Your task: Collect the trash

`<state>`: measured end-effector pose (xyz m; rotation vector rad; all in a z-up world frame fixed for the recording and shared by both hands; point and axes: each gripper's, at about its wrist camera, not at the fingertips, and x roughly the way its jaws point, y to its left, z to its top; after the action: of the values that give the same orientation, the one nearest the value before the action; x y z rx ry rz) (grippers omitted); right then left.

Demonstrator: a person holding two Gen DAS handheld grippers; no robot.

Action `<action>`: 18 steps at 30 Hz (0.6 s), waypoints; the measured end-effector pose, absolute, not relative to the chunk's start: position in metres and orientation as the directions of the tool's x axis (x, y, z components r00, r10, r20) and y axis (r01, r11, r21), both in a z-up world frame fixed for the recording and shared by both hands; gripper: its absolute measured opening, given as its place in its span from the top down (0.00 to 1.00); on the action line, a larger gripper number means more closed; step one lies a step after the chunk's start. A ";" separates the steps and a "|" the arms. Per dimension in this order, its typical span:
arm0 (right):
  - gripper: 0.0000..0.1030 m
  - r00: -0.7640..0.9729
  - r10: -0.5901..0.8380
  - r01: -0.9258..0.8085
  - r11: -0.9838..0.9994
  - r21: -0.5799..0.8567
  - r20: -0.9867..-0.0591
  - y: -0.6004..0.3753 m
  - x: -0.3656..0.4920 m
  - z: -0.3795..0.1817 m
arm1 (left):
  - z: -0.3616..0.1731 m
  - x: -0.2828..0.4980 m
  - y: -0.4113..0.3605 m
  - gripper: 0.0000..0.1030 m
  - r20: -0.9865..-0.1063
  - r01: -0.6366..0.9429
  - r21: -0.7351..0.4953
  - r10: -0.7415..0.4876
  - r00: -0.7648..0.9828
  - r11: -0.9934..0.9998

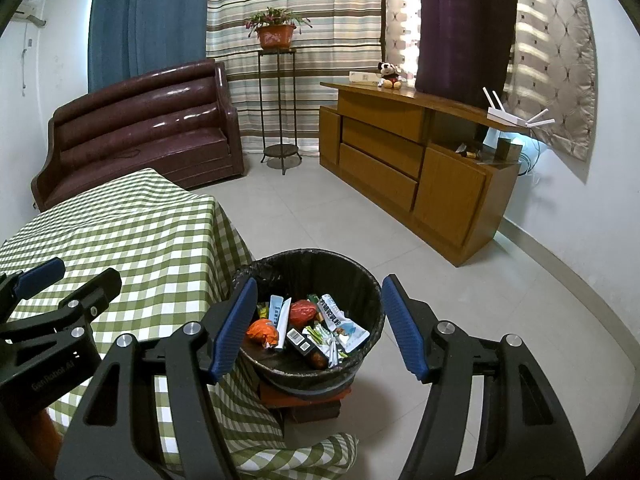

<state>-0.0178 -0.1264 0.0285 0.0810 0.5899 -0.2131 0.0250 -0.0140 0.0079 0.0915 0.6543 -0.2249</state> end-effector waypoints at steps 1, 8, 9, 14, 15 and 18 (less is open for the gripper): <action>0.39 0.810 -0.176 0.222 0.975 0.015 -0.560 -0.127 -0.017 0.028 | 0.007 0.025 -0.015 0.26 -0.615 0.238 0.018 -0.177 0.769 0.971; 0.39 0.809 -0.176 0.222 0.975 0.014 -0.561 -0.125 -0.017 0.028 | 0.006 0.028 -0.015 0.23 -0.618 0.232 0.031 -0.164 0.769 0.972; 0.39 0.809 -0.176 0.222 0.975 0.014 -0.561 -0.126 -0.017 0.028 | 0.006 0.028 -0.015 0.23 -0.618 0.231 0.028 -0.165 0.769 0.973; 0.39 0.809 -0.176 0.221 0.975 0.014 -0.562 -0.125 -0.017 0.029 | 0.007 0.028 -0.012 0.22 -0.608 0.228 0.019 -0.170 0.775 0.973; 0.39 0.808 -0.175 0.221 0.975 0.014 -0.562 -0.125 -0.017 0.029 | 0.007 0.028 -0.012 0.21 -0.608 0.227 0.019 -0.169 0.776 0.974; 0.39 0.808 -0.175 0.221 0.975 0.014 -0.562 -0.124 -0.017 0.029 | 0.007 0.029 -0.012 0.19 -0.607 0.232 0.016 -0.174 0.776 0.973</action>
<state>-0.0174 -0.1242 0.0286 0.0797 0.5934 -0.2123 0.0287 -0.0119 0.0072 0.0920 0.6471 -0.2201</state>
